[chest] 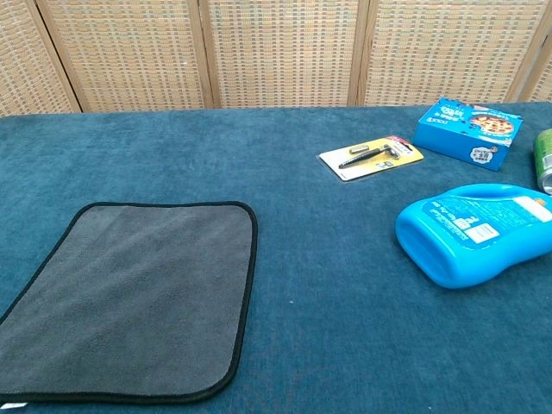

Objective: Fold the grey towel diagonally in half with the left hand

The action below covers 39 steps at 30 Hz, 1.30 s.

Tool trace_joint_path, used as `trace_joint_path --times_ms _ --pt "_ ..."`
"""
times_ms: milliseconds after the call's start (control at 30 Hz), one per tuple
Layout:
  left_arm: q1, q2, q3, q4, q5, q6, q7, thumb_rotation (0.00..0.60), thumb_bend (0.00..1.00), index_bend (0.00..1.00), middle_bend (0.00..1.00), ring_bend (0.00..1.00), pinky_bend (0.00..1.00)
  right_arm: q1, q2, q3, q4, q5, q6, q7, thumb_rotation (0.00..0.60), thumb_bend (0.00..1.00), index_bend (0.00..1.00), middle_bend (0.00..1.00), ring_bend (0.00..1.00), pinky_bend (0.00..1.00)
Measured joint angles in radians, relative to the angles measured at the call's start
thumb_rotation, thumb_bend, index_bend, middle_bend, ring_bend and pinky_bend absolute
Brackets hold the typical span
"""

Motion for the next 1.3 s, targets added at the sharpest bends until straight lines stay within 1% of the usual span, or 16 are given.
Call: trace_joint_path --times_ms 167,333,433,700,800,933,1033,1167,1300 --pt "-0.015 -0.029 0.027 0.038 0.030 -0.037 0.006 0.600 0.28 0.06 0.00 0.00 0.00 -0.005 0.005 -0.001 -0.004 0.000 0.007 -0.005 0.600 0.00 0.00 0.00 0.00 0.00" --pt "-0.023 -0.056 0.050 0.052 0.050 -0.063 0.019 0.600 0.28 0.16 0.00 0.00 0.00 -0.008 0.007 -0.001 -0.004 0.000 0.011 0.002 0.600 0.00 0.00 0.00 0.00 0.00" --pt "-0.027 -0.066 0.054 0.058 0.056 -0.069 0.027 0.600 0.28 0.21 0.00 0.00 0.00 -0.008 0.008 -0.001 -0.003 0.000 0.009 0.004 0.600 0.00 0.00 0.00 0.00 0.00" --pt "-0.034 -0.072 0.065 0.053 0.065 -0.084 0.042 0.600 0.28 0.22 0.00 0.00 0.00 -0.007 0.006 0.001 -0.002 0.002 0.008 0.004 0.600 0.00 0.00 0.00 0.00 0.00" --pt "-0.034 -0.065 0.080 0.041 0.072 -0.094 0.053 0.600 0.28 0.22 0.00 0.00 0.00 -0.008 0.007 0.002 -0.003 0.003 0.010 0.006 0.600 0.00 0.00 0.00 0.00 0.00" --pt "-0.025 -0.064 0.109 0.037 0.083 -0.106 0.097 0.600 0.28 0.22 0.00 0.00 0.00 -0.010 0.009 0.003 -0.005 0.001 0.017 0.013 0.600 0.00 0.00 0.00 0.00 0.00" --pt "-0.006 -0.075 0.142 0.052 0.084 -0.124 0.127 0.600 0.28 0.22 0.00 0.00 0.00 -0.012 0.011 0.004 -0.006 -0.001 0.021 0.018 0.600 0.00 0.00 0.00 0.00 0.00" --pt "0.004 -0.091 0.151 0.078 0.078 -0.137 0.136 0.600 0.28 0.22 0.00 0.00 0.00 -0.011 0.012 0.005 -0.006 -0.001 0.019 0.022 0.600 0.00 0.00 0.00 0.00 0.00" --pt "0.011 -0.120 0.150 0.107 0.076 -0.134 0.150 0.600 0.28 0.22 0.00 0.00 0.00 -0.010 0.009 0.005 -0.004 -0.004 0.018 0.024 0.600 0.00 0.00 0.00 0.00 0.00"
